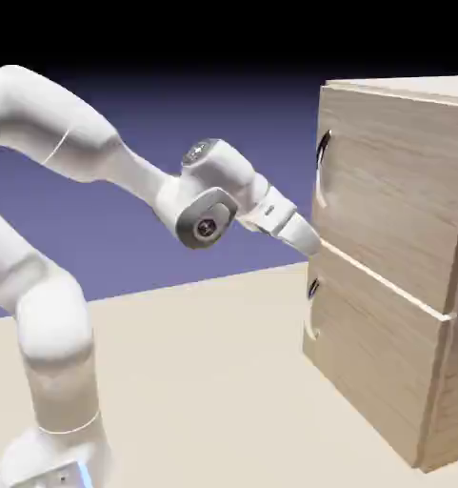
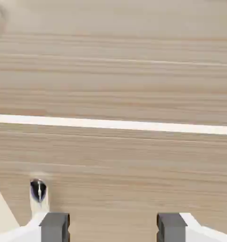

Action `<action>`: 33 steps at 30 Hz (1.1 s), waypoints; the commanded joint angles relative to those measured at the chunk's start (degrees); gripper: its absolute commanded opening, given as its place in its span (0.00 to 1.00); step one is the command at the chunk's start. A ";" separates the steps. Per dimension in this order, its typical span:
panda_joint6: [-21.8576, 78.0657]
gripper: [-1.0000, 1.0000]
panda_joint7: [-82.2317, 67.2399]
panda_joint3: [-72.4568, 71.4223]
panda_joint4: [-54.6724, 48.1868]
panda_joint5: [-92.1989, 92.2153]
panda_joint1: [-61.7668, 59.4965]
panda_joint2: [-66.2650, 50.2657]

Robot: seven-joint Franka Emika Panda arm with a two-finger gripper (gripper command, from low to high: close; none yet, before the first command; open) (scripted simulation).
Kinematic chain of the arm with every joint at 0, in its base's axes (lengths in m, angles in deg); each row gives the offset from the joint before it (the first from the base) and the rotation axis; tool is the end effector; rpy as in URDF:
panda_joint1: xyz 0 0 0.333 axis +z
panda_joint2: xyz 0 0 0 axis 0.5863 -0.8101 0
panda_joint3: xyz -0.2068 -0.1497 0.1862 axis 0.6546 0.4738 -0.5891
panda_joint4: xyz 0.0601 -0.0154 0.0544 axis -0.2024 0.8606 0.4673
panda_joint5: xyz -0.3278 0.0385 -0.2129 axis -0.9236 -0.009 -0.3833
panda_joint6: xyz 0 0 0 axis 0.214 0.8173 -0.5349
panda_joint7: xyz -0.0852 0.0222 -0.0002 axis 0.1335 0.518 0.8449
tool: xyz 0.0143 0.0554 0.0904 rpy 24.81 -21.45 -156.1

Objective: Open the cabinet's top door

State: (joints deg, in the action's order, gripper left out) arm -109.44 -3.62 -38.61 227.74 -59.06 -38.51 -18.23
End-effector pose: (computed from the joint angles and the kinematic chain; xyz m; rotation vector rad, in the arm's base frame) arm 0.3840 -0.0033 0.4811 -2.4206 1.0043 -1.0815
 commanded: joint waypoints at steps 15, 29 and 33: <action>7.95 0.50 -15.40 -18.22 -4.11 37.39 -18.35 16.74; 15.37 0.50 -29.78 -35.23 -7.94 72.28 -35.48 32.37; 17.49 0.50 -33.89 -40.09 -9.04 82.25 -40.38 36.84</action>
State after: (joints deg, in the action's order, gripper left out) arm -91.95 -37.50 -78.70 218.71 23.18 -78.88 18.60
